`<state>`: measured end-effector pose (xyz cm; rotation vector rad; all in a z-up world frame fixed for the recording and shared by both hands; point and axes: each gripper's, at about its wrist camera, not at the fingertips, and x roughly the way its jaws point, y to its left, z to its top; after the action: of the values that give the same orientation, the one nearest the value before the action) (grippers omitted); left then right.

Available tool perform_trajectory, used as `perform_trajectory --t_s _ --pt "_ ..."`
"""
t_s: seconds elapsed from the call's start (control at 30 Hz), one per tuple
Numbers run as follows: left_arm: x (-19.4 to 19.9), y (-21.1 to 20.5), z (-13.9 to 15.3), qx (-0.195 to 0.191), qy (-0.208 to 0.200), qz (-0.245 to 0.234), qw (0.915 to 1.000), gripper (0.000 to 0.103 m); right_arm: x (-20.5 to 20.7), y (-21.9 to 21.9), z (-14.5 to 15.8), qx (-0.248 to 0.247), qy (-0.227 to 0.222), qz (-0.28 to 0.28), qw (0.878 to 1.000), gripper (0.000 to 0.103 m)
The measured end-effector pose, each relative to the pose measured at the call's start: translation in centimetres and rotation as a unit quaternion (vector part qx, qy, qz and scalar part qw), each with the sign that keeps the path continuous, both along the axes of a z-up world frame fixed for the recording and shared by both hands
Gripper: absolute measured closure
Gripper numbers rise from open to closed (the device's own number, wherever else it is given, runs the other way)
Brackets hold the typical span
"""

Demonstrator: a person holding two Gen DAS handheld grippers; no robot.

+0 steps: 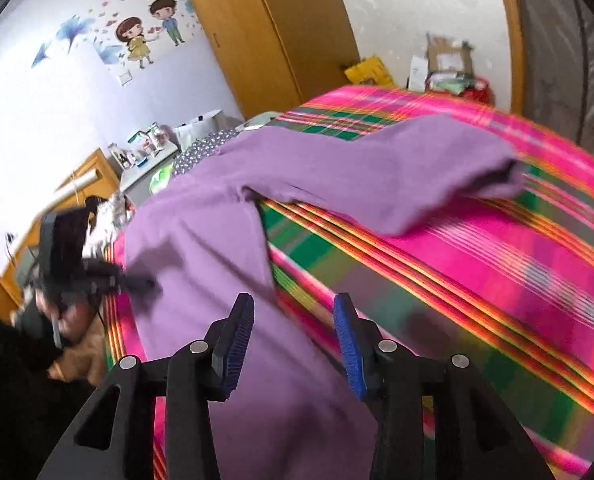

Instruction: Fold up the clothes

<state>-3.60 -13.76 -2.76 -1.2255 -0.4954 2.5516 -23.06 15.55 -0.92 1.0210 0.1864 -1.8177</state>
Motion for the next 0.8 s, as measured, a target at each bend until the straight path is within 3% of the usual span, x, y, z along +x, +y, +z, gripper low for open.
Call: perform_trajectory --t_s 0.23,0.33,0.4,0.43,0.63,0.8 --pt "0.5 -0.5 0.3 -0.002 0.003 0.010 0.9999 0.100 -0.9 -9.7 -3.9 0.073 -0.025 0.053 0.996 0.060" --pt "0.6 -0.8 0.3 -0.002 0.003 0.014 0.9999 0.100 -0.7 -11.5 -4.2 0.081 -0.009 0.070 0.994 0.061" --pt "0.6 -1.0 0.2 0.000 0.002 0.015 0.9999 0.100 -0.4 -12.2 -4.3 0.097 0.002 0.084 0.992 0.079" --pt "0.6 -1.1 0.2 0.001 0.002 0.016 0.9999 0.100 -0.1 -12.5 -4.4 0.107 0.013 0.091 0.990 0.095" --pt "0.5 -1.7 0.0 0.006 0.000 0.020 0.9998 0.100 0.1 -13.5 -3.8 0.134 0.075 0.089 0.984 0.097" --pt "0.5 -2.1 0.0 0.008 0.000 0.022 0.9997 0.100 -1.8 -13.4 -3.8 0.142 0.060 0.062 0.986 0.098"
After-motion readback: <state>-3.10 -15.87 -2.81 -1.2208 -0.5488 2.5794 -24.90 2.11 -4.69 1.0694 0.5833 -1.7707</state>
